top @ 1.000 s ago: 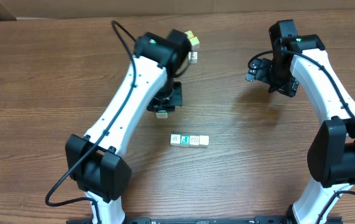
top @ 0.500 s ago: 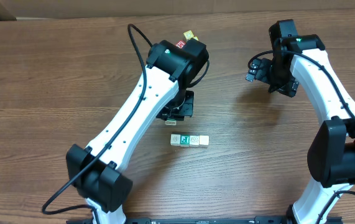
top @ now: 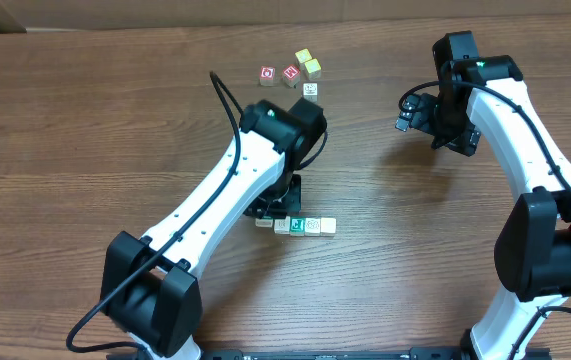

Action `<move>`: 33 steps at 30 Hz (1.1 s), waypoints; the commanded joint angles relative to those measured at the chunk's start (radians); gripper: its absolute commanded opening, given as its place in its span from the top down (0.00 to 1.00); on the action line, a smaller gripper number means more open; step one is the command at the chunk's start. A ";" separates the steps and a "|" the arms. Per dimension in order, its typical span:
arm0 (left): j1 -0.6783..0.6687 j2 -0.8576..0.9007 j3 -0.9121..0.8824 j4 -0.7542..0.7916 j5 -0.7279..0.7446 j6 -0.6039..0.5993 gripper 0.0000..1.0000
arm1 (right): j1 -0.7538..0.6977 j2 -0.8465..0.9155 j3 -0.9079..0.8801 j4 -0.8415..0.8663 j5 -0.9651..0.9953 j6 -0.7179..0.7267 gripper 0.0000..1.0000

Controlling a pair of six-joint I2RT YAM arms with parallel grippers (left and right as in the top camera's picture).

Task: Flip 5 blocks
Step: 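Lift the B block and carry it down toward the block row, then lower the B block beside the 6 block and release it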

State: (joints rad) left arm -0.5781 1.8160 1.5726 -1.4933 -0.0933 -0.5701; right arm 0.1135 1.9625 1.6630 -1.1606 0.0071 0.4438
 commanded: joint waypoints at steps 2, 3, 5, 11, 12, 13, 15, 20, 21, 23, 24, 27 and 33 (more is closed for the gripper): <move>0.014 -0.081 -0.106 0.074 -0.021 -0.021 0.79 | -0.001 -0.016 0.014 0.004 0.007 -0.006 0.00; 0.022 -0.085 -0.119 0.084 -0.023 -0.021 0.79 | -0.001 -0.016 0.014 0.004 0.007 -0.006 0.00; 0.052 -0.090 -0.143 0.115 -0.031 -0.013 0.79 | -0.001 -0.016 0.014 0.004 0.007 -0.006 0.00; 0.137 -0.089 -0.263 0.278 0.061 0.084 0.81 | -0.001 -0.016 0.014 0.004 0.007 -0.006 0.00; 0.151 -0.089 -0.282 0.294 0.061 0.084 0.80 | -0.001 -0.016 0.014 0.004 0.007 -0.006 0.00; 0.163 -0.089 -0.294 0.308 0.061 0.084 0.80 | -0.001 -0.016 0.014 0.004 0.007 -0.006 0.00; 0.185 -0.089 -0.318 0.349 0.070 0.087 0.79 | -0.001 -0.016 0.014 0.004 0.007 -0.006 0.00; 0.180 -0.089 -0.335 0.399 0.116 0.130 0.76 | -0.001 -0.016 0.014 0.004 0.007 -0.006 0.00; 0.177 -0.088 -0.341 0.406 0.108 0.129 0.77 | -0.001 -0.016 0.014 0.004 0.007 -0.006 0.00; 0.175 -0.089 -0.358 0.422 0.111 0.129 0.77 | -0.001 -0.016 0.014 0.004 0.007 -0.006 0.00; 0.175 -0.089 -0.367 0.425 0.112 0.129 0.77 | -0.001 -0.016 0.014 0.004 0.007 -0.006 0.00; 0.174 -0.089 -0.399 0.439 0.113 0.128 0.77 | -0.001 -0.016 0.014 0.004 0.007 -0.006 0.00; 0.172 -0.089 -0.437 0.478 0.113 0.130 0.68 | -0.001 -0.016 0.014 0.004 0.007 -0.006 0.00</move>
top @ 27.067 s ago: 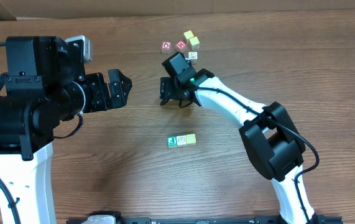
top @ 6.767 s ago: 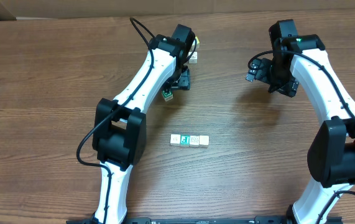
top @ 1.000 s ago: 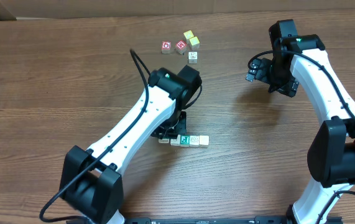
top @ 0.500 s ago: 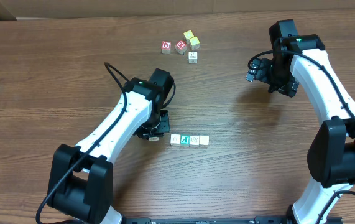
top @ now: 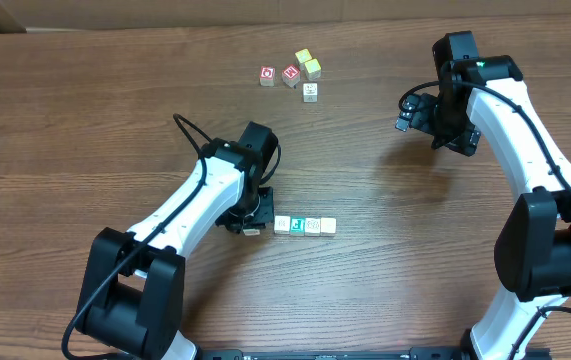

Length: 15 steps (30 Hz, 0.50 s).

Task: Flip 5 blocks
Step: 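Lower the B block beside the 6 block and release it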

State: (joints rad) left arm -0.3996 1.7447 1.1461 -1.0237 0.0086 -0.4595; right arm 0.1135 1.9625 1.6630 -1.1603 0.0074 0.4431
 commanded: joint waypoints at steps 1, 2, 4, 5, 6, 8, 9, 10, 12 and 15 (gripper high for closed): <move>-0.006 -0.017 -0.010 0.010 0.011 0.019 0.50 | -0.001 -0.016 0.014 0.003 0.006 -0.006 0.00; -0.006 -0.017 -0.010 0.012 0.013 0.019 0.35 | -0.001 -0.016 0.014 0.003 0.006 -0.006 0.00; -0.003 -0.017 -0.008 0.016 0.018 0.019 0.30 | -0.001 -0.016 0.014 0.003 0.006 -0.006 0.00; -0.001 -0.017 -0.002 0.016 0.018 0.019 0.30 | -0.001 -0.016 0.014 0.003 0.006 -0.006 0.00; 0.005 -0.017 0.016 0.013 0.014 0.019 0.30 | -0.001 -0.016 0.014 0.003 0.006 -0.006 0.00; 0.016 -0.018 0.055 -0.005 0.014 0.019 0.31 | -0.001 -0.016 0.014 0.003 0.006 -0.006 0.00; 0.022 -0.019 0.077 -0.021 0.011 0.019 0.31 | -0.001 -0.016 0.014 0.003 0.006 -0.006 0.00; 0.030 -0.019 0.109 -0.051 0.005 0.019 0.32 | -0.001 -0.016 0.014 0.003 0.006 -0.006 0.00; 0.040 -0.019 0.155 -0.103 -0.017 0.019 0.34 | -0.001 -0.016 0.014 0.003 0.006 -0.006 0.00; 0.046 -0.019 0.188 -0.158 -0.018 0.019 0.96 | -0.001 -0.016 0.014 0.003 0.006 -0.006 0.00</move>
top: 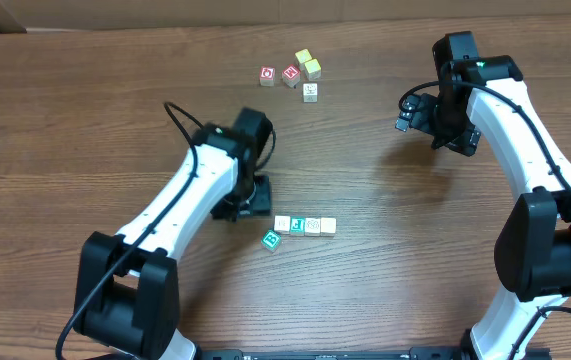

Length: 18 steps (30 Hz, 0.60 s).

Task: Flip 5 blocks
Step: 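Lower the B block beside the 6 block and release it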

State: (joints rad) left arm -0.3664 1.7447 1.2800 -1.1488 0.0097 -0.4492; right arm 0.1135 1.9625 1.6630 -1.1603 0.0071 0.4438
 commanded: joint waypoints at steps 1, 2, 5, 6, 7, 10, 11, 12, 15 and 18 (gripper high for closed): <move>0.013 -0.019 0.054 -0.048 -0.011 0.008 0.96 | -0.001 -0.016 0.014 0.003 0.007 -0.006 0.00; 0.011 -0.019 0.050 -0.061 0.001 0.008 0.96 | -0.001 -0.016 0.014 0.003 0.007 -0.006 0.00; -0.013 -0.019 0.015 -0.072 0.076 0.008 0.96 | -0.001 -0.016 0.014 0.003 0.007 -0.006 0.00; -0.024 -0.019 0.002 -0.069 0.092 0.008 0.96 | -0.001 -0.016 0.014 0.003 0.007 -0.006 0.00; -0.040 -0.019 -0.016 -0.061 0.095 0.008 0.96 | -0.001 -0.016 0.014 0.004 0.007 -0.006 0.00; -0.087 -0.019 -0.064 -0.031 0.095 -0.024 0.96 | -0.001 -0.016 0.014 0.003 0.007 -0.006 0.00; -0.100 -0.019 -0.077 -0.020 0.096 -0.038 0.96 | -0.001 -0.016 0.014 0.003 0.007 -0.006 0.00; -0.110 -0.019 -0.087 -0.012 0.096 -0.055 0.96 | -0.001 -0.016 0.014 0.003 0.007 -0.006 0.00; -0.143 -0.019 -0.109 0.002 0.097 -0.084 0.96 | -0.001 -0.016 0.014 0.003 0.007 -0.006 0.00; -0.169 -0.019 -0.114 0.011 0.124 -0.097 0.96 | -0.001 -0.016 0.014 0.003 0.007 -0.006 0.00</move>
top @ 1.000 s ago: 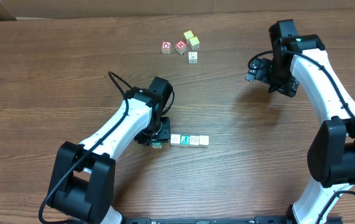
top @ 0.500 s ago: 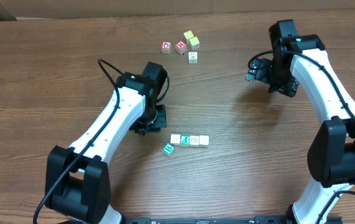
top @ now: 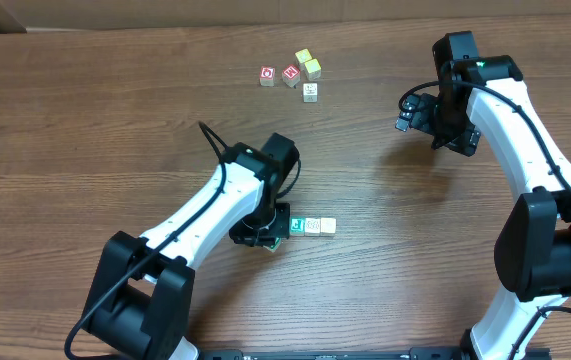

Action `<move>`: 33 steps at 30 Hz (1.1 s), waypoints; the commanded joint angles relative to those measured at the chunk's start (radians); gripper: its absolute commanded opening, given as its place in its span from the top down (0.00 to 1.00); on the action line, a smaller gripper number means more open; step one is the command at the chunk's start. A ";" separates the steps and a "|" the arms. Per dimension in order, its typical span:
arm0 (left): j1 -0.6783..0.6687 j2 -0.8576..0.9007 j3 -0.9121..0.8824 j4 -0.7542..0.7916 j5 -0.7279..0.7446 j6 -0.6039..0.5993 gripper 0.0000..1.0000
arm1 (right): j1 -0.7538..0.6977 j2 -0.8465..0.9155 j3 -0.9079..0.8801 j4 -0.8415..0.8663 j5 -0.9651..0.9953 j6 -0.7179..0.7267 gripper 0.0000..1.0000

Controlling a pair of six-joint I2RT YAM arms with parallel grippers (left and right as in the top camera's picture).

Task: Flip 5 blocks
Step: 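Lower the B block beside the 6 block and release it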

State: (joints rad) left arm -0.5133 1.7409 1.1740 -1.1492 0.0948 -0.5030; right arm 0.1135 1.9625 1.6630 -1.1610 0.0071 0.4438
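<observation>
A short row of small blocks lies mid-table: a teal one (top: 298, 227) and two cream ones (top: 313, 227) (top: 328, 227). My left gripper (top: 265, 235) is down at the row's left end, covering whatever lies there. A sliver of a green-teal block (top: 277, 241) shows at its fingers; the arm hides whether they grip it. My right gripper (top: 403, 120) hangs above the table at the far right, away from all blocks, its jaws too dark to read.
A cluster of loose blocks sits at the back: two red (top: 267, 76) (top: 291, 74), two yellow (top: 303, 57) (top: 312, 68) and one white (top: 310, 90). The brown wooden table (top: 85, 150) carries nothing else. The left arm's cable loops above its wrist.
My left gripper was left of the row with a teal block lying loose and tilted in front of the row. Now the gripper is down over that block. The right arm is unchanged.
First my left gripper stood over the left end of the block row. Then it was to the left of the row with a block at its fingers. Then a teal block lay free in front of the row, gripper apart. Now the gripper covers it.
</observation>
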 commanded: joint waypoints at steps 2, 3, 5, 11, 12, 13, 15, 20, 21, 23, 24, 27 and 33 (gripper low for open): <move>-0.043 -0.015 -0.008 0.029 0.061 -0.044 0.96 | -0.001 -0.016 0.014 0.004 0.007 -0.006 0.00; -0.054 -0.015 -0.008 0.039 0.060 -0.047 0.96 | -0.001 -0.016 0.014 0.005 0.007 -0.006 0.00; -0.077 -0.015 -0.009 0.056 0.055 -0.064 0.96 | -0.001 -0.016 0.014 0.005 0.007 -0.006 0.00; -0.129 -0.013 -0.037 0.101 0.042 -0.092 0.96 | -0.001 -0.016 0.014 0.004 0.007 -0.006 0.00; -0.132 -0.013 -0.046 0.107 0.026 -0.101 0.96 | -0.001 -0.016 0.014 0.004 0.007 -0.006 0.00; -0.132 -0.013 -0.055 0.113 0.009 -0.106 0.96 | -0.001 -0.016 0.014 0.004 0.007 -0.006 0.00; -0.132 -0.013 -0.066 0.126 -0.030 -0.106 0.96 | -0.001 -0.016 0.014 0.004 0.007 -0.006 0.00; -0.128 -0.013 -0.081 0.145 -0.098 -0.103 0.96 | -0.001 -0.016 0.014 0.004 0.007 -0.006 0.00; -0.129 -0.013 -0.086 0.150 -0.098 -0.103 0.96 | -0.001 -0.016 0.014 0.004 0.007 -0.006 0.00; -0.129 -0.013 -0.100 0.161 -0.100 -0.103 0.96 | -0.001 -0.016 0.014 0.004 0.007 -0.006 0.00; -0.129 -0.013 -0.108 0.172 -0.104 -0.103 0.96 | -0.001 -0.016 0.014 0.004 0.007 -0.006 0.00; -0.129 -0.013 -0.133 0.213 -0.105 -0.103 0.96 | -0.001 -0.016 0.014 0.004 0.007 -0.006 0.00; -0.129 -0.013 -0.150 0.231 -0.105 -0.074 0.96 | -0.001 -0.016 0.014 0.004 0.007 -0.006 0.00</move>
State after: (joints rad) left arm -0.6418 1.7409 1.0313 -0.9207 0.0105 -0.5961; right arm 0.1135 1.9625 1.6630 -1.1603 0.0071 0.4438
